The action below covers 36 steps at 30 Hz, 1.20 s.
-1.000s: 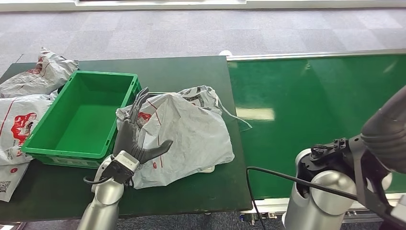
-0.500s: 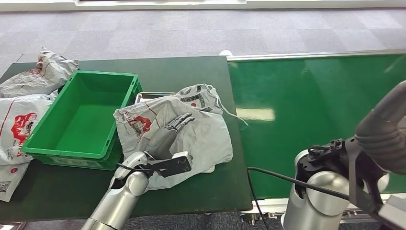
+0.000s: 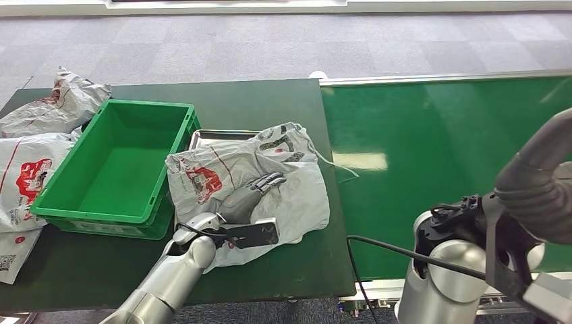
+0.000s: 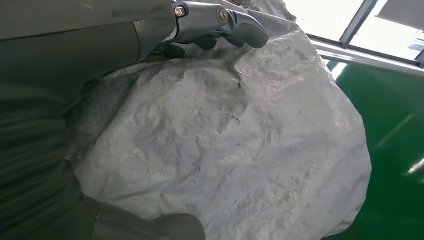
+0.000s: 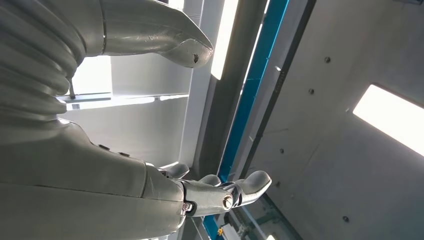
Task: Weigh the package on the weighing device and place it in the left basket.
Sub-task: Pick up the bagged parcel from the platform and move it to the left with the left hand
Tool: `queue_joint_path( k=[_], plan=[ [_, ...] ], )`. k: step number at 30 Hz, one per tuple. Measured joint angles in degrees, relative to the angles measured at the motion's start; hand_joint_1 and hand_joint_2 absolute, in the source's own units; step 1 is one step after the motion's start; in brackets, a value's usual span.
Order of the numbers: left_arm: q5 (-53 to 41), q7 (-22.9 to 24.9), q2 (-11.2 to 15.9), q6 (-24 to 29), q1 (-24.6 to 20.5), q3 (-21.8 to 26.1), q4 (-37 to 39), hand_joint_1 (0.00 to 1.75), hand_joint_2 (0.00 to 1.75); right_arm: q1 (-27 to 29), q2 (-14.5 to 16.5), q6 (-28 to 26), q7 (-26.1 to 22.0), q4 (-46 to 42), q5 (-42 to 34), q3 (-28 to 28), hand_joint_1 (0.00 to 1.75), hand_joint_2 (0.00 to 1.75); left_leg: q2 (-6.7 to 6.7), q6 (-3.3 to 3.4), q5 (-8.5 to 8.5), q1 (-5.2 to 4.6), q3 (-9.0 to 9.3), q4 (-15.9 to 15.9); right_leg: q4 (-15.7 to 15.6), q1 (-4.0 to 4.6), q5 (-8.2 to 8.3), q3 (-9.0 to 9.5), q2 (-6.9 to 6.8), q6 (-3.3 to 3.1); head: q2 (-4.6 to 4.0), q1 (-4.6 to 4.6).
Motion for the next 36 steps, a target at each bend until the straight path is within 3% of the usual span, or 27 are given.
queue_joint_path(
  k=[3, 4, 6, 24, 31, 33, 36],
  plan=[
    [0.00, -0.34, 0.01, -0.11, -0.62, -0.02, 1.31, 1.29, 1.75, -0.01, 0.00, 0.00, 0.04, 0.29, -0.04, 0.00, 0.00, 1.75, 0.00, 0.00, 0.00, 0.00, 0.00, 0.00, 0.00, 0.00, 0.00, 0.01, 0.00, 0.00, 0.00, 0.00],
    [0.01, -0.56, 0.02, -0.13, -0.81, -0.02, 1.77, 1.54, 1.75, -0.01, 0.00, 0.00, 0.04, 0.41, -0.07, 0.00, 0.00, 1.75, 0.00, 0.00, 0.00, 0.00, 0.00, 0.00, 0.00, 0.00, 0.00, 0.01, 0.00, 0.00, 0.00, 0.00],
    [0.06, -1.01, 0.04, -0.09, -1.16, -0.02, 2.61, 1.69, 1.75, -0.01, 0.00, 0.00, 0.05, 0.68, -0.14, 0.00, 0.00, 1.75, 0.00, 0.00, 0.00, 0.00, 0.00, 0.00, 0.00, 0.00, 0.00, 0.01, 0.00, 0.00, 0.00, 0.00],
    [1.10, -2.90, 0.11, 0.92, -3.71, -0.07, 5.56, 1.75, 1.75, -0.03, 0.00, 0.00, 0.05, 1.95, -0.24, 0.00, 0.00, 1.75, 0.00, 0.00, 0.00, 0.00, 0.02, 0.00, 0.01, 0.01, 0.00, 0.03, 0.00, 0.00, 0.00, 0.00],
    [12.35, -10.21, 0.28, 1.24, -2.89, 1.42, 2.88, 1.75, 1.75, -0.04, 0.00, 0.00, 0.05, 2.72, 0.19, 0.00, 0.00, 1.75, -0.01, -0.01, 0.00, 0.01, -0.01, 0.00, 0.03, 0.01, 0.00, 0.02, -0.01, 0.00, 0.00, 0.01],
    [15.32, -10.22, 0.30, 5.52, -2.19, 3.71, -0.43, 1.75, 1.75, -0.03, 0.00, 0.00, 0.05, 2.97, 0.41, 0.00, 0.00, 1.75, 0.00, -0.01, 0.00, 0.01, -0.02, 0.00, 0.03, 0.01, 0.00, 0.00, 0.00, 0.00, 0.00, 0.01],
    [14.10, -7.69, 0.46, 17.62, -1.76, 7.54, -5.91, 1.75, 1.75, -0.01, -0.01, -0.01, 0.05, 3.26, 0.48, 0.00, 0.00, 1.75, 0.00, -0.01, 0.00, 0.02, -0.02, -0.01, 0.03, 0.02, 0.00, -0.01, 0.00, 0.00, 0.00, 0.00]
  ],
)
